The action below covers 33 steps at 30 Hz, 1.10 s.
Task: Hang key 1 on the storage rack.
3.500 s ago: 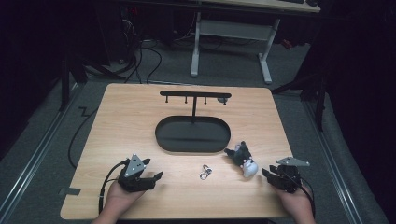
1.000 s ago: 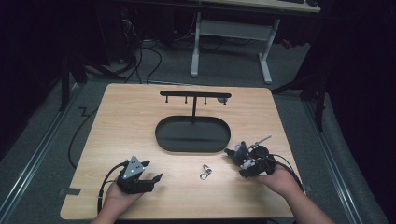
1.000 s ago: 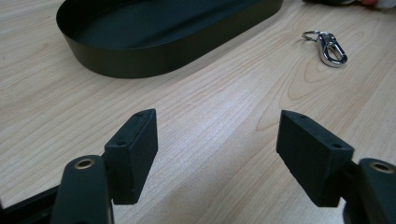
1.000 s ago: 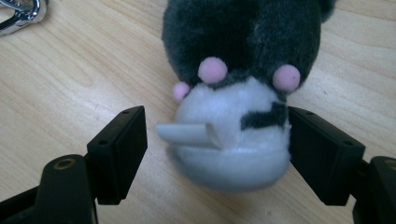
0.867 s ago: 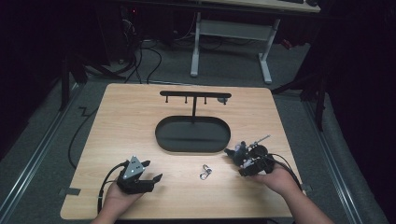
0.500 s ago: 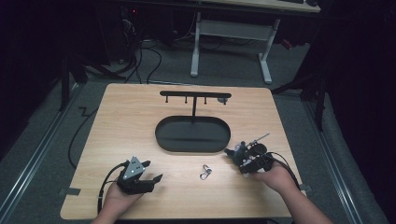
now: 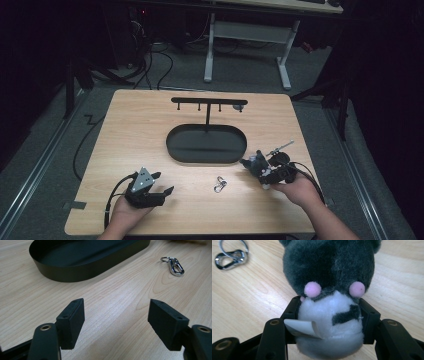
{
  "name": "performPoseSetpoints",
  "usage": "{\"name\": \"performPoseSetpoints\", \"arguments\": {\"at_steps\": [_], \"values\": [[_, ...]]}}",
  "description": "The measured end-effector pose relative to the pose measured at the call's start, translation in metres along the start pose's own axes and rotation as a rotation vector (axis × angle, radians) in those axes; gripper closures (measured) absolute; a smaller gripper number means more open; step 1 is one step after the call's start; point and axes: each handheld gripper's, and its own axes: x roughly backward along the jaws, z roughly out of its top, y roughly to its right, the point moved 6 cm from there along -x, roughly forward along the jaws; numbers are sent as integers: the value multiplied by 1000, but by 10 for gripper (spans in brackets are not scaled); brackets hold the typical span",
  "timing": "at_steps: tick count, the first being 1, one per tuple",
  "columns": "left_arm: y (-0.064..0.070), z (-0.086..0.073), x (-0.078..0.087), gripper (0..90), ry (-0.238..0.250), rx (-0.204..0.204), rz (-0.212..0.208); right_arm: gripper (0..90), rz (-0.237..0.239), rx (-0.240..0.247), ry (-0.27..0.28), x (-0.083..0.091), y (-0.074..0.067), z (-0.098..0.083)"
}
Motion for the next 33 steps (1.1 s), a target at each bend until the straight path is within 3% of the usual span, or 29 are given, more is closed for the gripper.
{"name": "performPoseSetpoints", "arguments": {"at_steps": [9,33], "values": [[0,1,1,303,8,0,7,472,19,3,37,20,-4,6],[-1,0,1,303,6,0,1,472,53,32,69,39,-17,36]]}}
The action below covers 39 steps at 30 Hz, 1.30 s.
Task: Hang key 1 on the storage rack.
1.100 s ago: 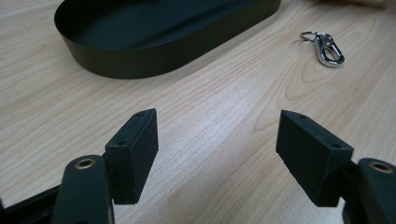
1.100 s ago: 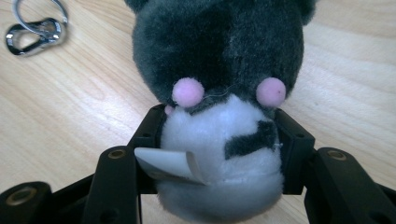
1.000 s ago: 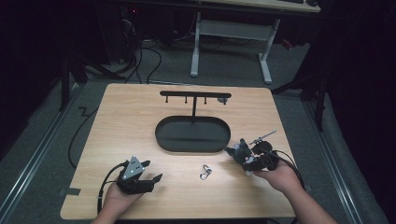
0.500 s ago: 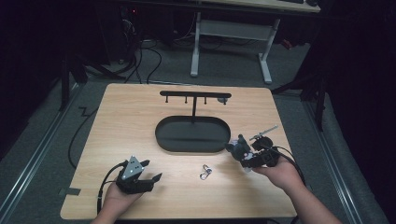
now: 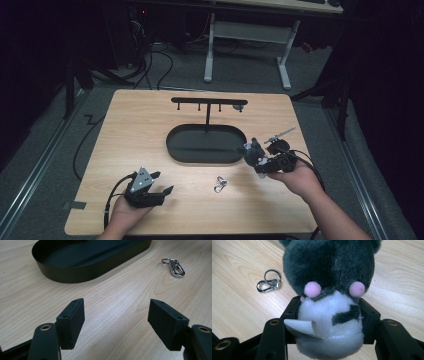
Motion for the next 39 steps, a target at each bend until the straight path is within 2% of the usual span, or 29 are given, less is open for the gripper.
{"name": "performPoseSetpoints", "arguments": {"at_steps": [13,28,39], "values": [[1,0,0,303,-4,-3,-8,472,1,17,3,16,-3,24],[2,-1,0,303,-1,-6,-16,472,-1,26,61,33,-6,53],[1,0,1,303,4,-9,-19,472,-21,34,85,46,-8,75]]}}
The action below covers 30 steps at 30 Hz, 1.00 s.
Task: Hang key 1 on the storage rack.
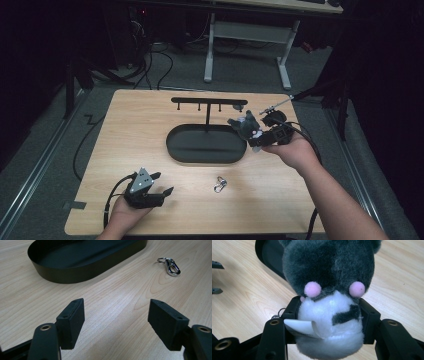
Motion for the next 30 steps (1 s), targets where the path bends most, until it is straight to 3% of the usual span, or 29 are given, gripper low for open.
{"name": "performPoseSetpoints", "arguments": {"at_steps": [17,30], "values": [[0,0,0,303,-3,-4,-3,472,-32,-24,62,11,7,28],[1,-1,-1,305,-8,-10,-8,472,-75,-84,70,9,32,13]]}}
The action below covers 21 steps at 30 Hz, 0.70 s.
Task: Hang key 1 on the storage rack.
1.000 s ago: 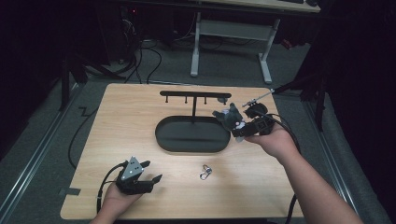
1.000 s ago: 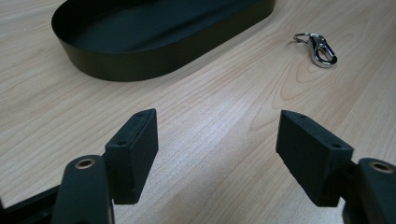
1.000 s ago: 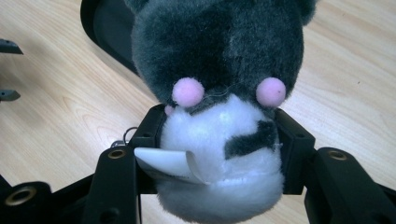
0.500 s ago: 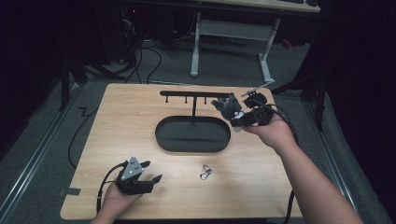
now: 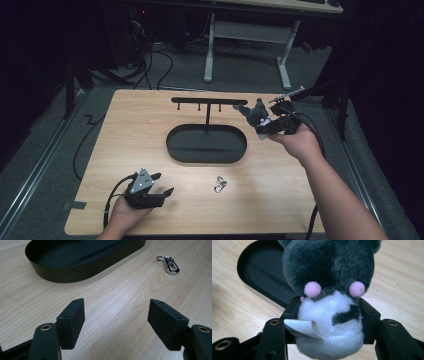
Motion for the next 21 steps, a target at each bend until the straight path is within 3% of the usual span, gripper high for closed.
{"name": "performPoseSetpoints", "arguments": {"at_steps": [11,21], "values": [[1,-1,-1,307,-6,-2,-4,470,0,-11,-54,-32,2,-22],[1,-1,-1,308,-7,-4,-7,458,6,-12,-59,-56,-4,-21]]}}
